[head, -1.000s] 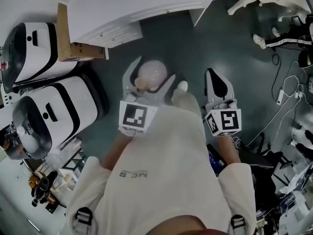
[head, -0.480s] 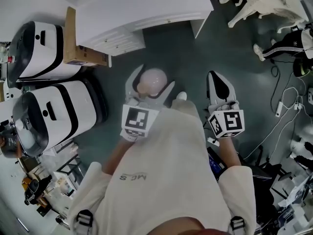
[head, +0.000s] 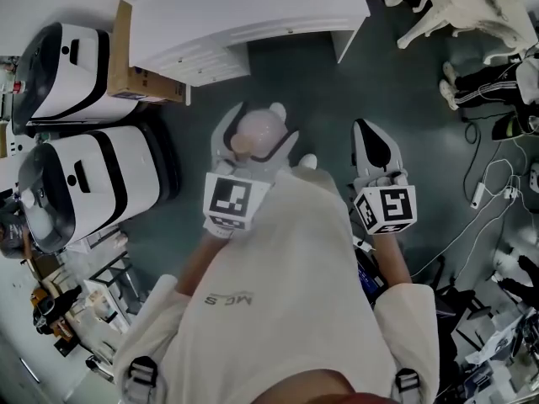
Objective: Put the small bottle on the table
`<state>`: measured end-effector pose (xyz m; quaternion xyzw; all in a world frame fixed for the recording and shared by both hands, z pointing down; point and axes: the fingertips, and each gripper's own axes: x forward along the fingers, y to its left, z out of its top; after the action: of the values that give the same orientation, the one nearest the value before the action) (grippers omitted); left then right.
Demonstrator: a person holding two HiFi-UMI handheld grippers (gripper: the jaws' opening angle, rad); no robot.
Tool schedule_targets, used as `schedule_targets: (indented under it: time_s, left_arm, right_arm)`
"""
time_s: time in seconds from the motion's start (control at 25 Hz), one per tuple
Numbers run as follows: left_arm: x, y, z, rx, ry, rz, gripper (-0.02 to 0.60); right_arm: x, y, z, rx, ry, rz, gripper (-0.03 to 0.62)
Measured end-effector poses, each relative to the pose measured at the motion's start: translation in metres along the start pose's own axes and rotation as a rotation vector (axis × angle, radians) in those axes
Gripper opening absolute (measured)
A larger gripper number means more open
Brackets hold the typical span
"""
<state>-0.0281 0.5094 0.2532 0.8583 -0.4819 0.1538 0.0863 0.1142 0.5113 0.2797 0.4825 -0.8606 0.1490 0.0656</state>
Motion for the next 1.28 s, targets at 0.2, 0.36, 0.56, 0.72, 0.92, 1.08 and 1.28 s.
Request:
schedule_targets:
  time_s: [0.2, 0.36, 0.56, 0.72, 0.92, 1.08, 1.28]
  left_arm:
    - [0.029, 0.019, 0.004, -0.02, -0.004, 0.006, 0.402]
    - [0.066, 0.054, 0.015, -0.024, -0.012, 0.005, 0.402]
    - [0.125, 0.104, 0.041, -0.019, -0.013, 0.001, 0.402]
    - [0.176, 0.148, 0.063, 0.011, 0.001, -0.024, 0.402]
    - [0.233, 0.22, 0.089, 0.005, 0.017, -0.075, 0.402]
    - [0.281, 0.268, 0.105, 0.018, 0.026, -0.113, 0.402]
    - [0.318, 0.3, 0.122, 0.052, 0.024, -0.17, 0.402]
  right_arm:
    - [0.027, -0.022, 0.006, -0.008, 0.019, -0.004, -0.003]
    - [0.068, -0.043, 0.02, -0.027, 0.032, -0.011, -0.003]
    - [0.133, -0.074, 0.051, -0.033, 0.032, -0.02, -0.003]
    - [0.198, -0.091, 0.076, -0.048, 0.046, -0.024, -0.003]
    - [0.283, -0.099, 0.104, -0.039, 0.072, -0.041, -0.003]
    - [0.344, -0.119, 0.124, -0.045, 0.087, -0.065, -0.003]
    - [0.399, -0.132, 0.143, -0.024, 0.093, -0.105, -0.003]
